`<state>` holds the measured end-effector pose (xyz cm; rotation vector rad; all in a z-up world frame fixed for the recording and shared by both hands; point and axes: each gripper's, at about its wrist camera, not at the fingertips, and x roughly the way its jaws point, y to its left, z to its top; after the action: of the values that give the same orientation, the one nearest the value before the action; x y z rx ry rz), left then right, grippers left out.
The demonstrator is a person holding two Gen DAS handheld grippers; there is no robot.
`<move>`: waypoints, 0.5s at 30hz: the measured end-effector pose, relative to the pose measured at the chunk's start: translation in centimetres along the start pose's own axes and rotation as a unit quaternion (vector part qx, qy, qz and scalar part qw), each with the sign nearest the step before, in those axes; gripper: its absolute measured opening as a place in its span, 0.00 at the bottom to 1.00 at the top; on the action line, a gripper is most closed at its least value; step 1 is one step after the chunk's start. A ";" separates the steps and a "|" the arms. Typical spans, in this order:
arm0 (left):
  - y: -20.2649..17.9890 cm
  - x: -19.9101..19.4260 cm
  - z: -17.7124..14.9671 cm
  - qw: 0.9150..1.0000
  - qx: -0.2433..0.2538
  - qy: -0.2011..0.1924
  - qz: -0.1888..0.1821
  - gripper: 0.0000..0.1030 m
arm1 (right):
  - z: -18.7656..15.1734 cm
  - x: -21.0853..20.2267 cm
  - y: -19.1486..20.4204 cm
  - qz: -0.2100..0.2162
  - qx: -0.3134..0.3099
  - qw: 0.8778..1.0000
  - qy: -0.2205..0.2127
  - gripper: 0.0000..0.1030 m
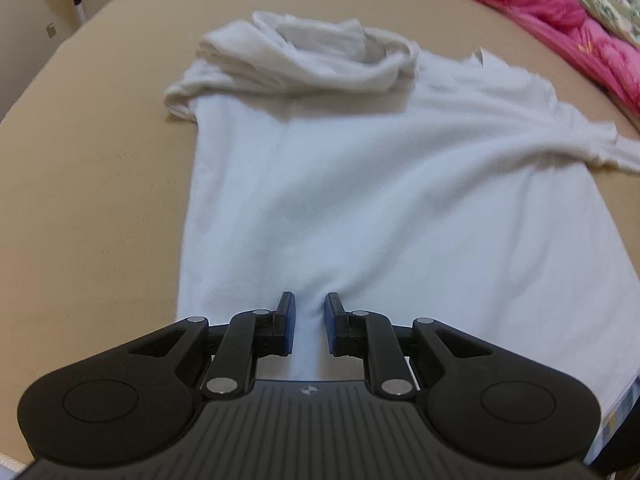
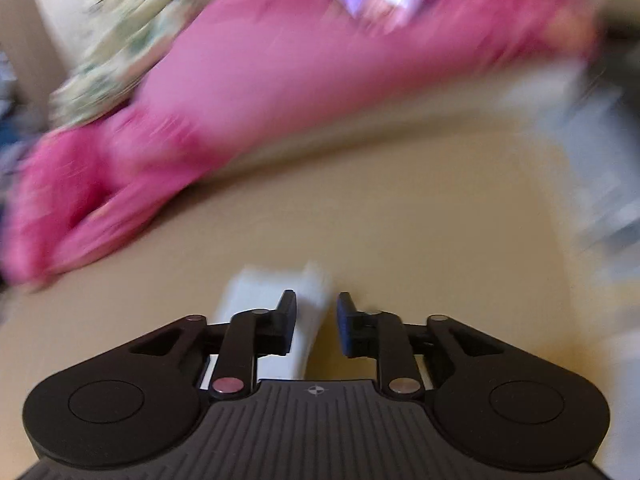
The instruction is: Fold small clothes
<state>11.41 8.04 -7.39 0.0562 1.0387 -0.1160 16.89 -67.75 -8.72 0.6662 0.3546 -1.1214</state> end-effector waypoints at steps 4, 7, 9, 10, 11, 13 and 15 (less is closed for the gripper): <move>0.5 -2.0 1.4 0.998 -0.011 -0.061 0.000 0.18 | 1.4 -5.9 1.6 0.108 -0.003 0.994 -0.010 0.27; -0.3 -2.7 3.5 0.994 0.011 -0.112 0.000 0.38 | 1.6 -11.3 5.3 0.234 -0.021 0.972 0.026 0.31; -2.0 -2.5 5.5 0.989 0.038 -0.141 0.007 0.51 | 0.8 -15.5 8.1 0.320 -0.073 0.942 0.069 0.38; -3.0 -2.1 6.8 0.987 0.052 -0.153 0.002 0.56 | -0.4 -18.0 9.2 0.363 -0.102 0.921 0.098 0.43; -4.1 -1.5 8.2 0.986 0.061 -0.157 -0.004 0.58 | -1.6 -19.6 10.0 0.394 -0.123 0.902 0.125 0.45; -6.4 0.2 10.9 0.986 0.074 -0.149 -0.015 0.60 | -5.2 -22.1 11.4 0.443 -0.158 0.860 0.197 0.48; -8.7 2.7 12.9 0.986 0.090 -0.139 0.004 0.56 | -9.3 -23.4 12.5 0.461 -0.197 0.830 0.246 0.48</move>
<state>22.72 -2.08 -3.08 0.2027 0.7476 -0.2047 19.39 -41.71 1.60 0.6304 0.5959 0.0764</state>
